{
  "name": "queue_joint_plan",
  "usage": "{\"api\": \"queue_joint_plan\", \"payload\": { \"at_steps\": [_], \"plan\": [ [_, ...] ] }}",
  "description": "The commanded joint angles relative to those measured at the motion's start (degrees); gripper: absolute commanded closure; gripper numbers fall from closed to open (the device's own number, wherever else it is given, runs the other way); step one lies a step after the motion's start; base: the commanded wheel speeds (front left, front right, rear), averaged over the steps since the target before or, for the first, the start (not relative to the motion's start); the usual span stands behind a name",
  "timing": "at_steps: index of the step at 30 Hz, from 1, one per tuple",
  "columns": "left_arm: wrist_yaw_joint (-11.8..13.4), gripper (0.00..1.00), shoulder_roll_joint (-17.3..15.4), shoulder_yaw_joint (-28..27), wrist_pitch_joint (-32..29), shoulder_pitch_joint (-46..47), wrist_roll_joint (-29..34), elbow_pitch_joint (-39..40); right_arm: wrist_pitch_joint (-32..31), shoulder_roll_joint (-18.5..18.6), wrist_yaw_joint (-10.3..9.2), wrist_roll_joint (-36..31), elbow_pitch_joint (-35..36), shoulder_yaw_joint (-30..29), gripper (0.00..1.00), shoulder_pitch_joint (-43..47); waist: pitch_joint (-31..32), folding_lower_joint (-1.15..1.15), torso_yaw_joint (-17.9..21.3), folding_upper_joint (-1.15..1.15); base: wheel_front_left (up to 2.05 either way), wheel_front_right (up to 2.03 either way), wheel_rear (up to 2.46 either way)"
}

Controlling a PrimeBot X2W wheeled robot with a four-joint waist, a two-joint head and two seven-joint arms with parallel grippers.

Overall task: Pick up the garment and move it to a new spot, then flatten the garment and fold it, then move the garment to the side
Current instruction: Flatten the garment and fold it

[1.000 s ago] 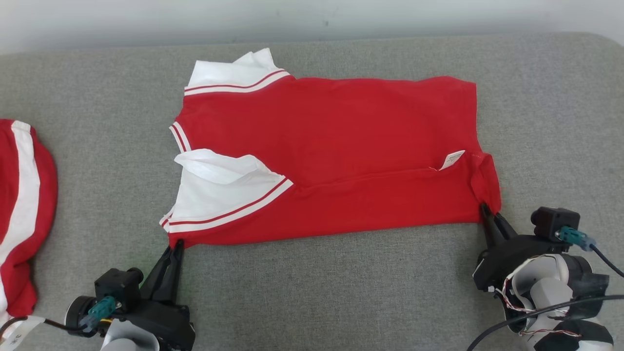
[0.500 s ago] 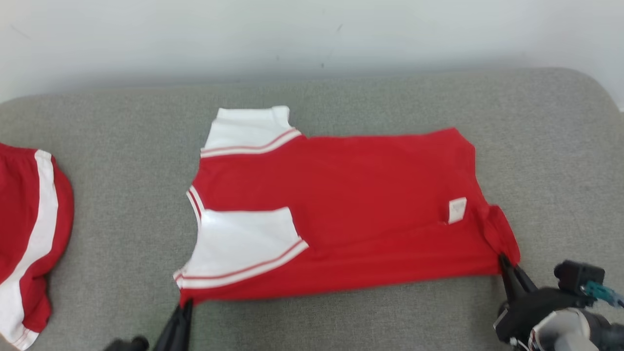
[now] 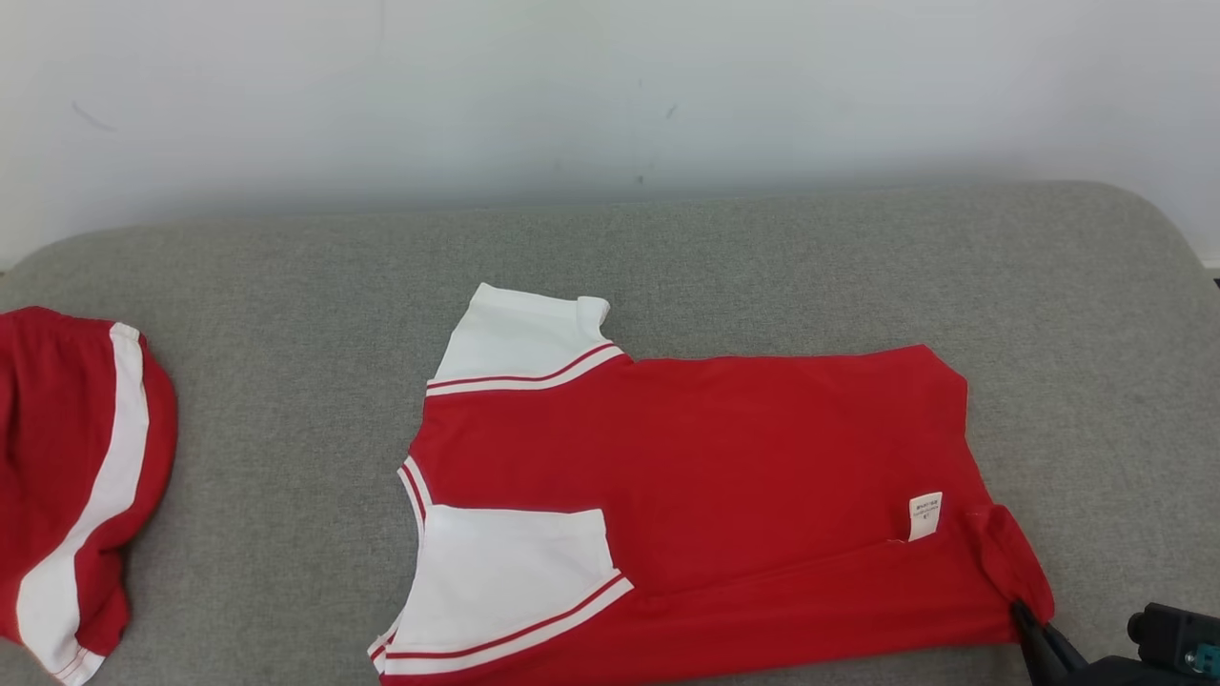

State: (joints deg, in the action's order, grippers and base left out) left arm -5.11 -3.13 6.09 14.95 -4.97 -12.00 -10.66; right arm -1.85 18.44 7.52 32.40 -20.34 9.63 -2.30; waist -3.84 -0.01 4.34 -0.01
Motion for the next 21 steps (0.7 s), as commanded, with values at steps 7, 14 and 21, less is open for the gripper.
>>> {"api": "queue_joint_plan", "payload": {
  "at_steps": [7,14,21],
  "plan": [
    [0.59,0.0,0.05,0.08,0.34,-0.27,-0.49,-2.39,-2.36,-2.01,-0.05,-3.2,3.9,-2.87,0.0,2.4,0.54,0.01,0.03,0.01,0.0,0.0,0.0],
    [1.07,0.0,0.15,-1.35,0.34,0.04,0.22,0.95,-0.57,-2.85,-0.04,-4.71,7.7,-4.17,0.0,2.95,0.61,0.01,-0.35,0.01,0.0,0.0,0.0],
    [2.72,0.0,0.18,-4.05,0.34,0.29,3.37,7.81,4.52,-3.5,-0.04,-6.55,11.62,-3.03,0.0,2.06,1.05,0.01,-1.12,0.01,0.0,0.0,0.0]
  ]
}}
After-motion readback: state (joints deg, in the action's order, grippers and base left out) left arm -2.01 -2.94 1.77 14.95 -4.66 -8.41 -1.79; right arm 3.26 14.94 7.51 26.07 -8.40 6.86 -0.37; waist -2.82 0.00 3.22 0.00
